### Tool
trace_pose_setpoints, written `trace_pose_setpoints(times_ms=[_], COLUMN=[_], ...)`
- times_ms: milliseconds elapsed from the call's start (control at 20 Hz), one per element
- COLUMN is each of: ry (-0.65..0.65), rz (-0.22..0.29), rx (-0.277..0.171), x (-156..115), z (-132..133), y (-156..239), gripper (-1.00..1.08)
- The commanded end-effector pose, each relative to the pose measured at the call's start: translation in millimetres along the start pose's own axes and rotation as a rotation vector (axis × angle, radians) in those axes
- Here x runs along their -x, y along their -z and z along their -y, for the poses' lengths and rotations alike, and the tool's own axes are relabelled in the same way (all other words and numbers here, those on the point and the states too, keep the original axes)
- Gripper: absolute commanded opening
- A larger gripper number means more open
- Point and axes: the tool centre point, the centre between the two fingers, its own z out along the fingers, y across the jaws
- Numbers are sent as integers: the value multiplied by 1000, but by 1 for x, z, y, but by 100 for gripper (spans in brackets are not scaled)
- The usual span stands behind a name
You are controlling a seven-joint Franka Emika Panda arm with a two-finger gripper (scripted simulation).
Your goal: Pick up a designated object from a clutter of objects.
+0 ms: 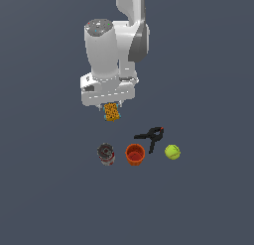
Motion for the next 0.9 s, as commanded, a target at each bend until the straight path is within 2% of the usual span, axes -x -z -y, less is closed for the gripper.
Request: trace_pose_setpoints(times_ms=[0, 450, 850], ry=[0, 1, 2], rz=[0, 0, 0], rx=[0, 0, -2], x=[-3, -15, -24], z=[3, 15, 21], y=[24, 107, 155], gripper=[-100, -100, -100])
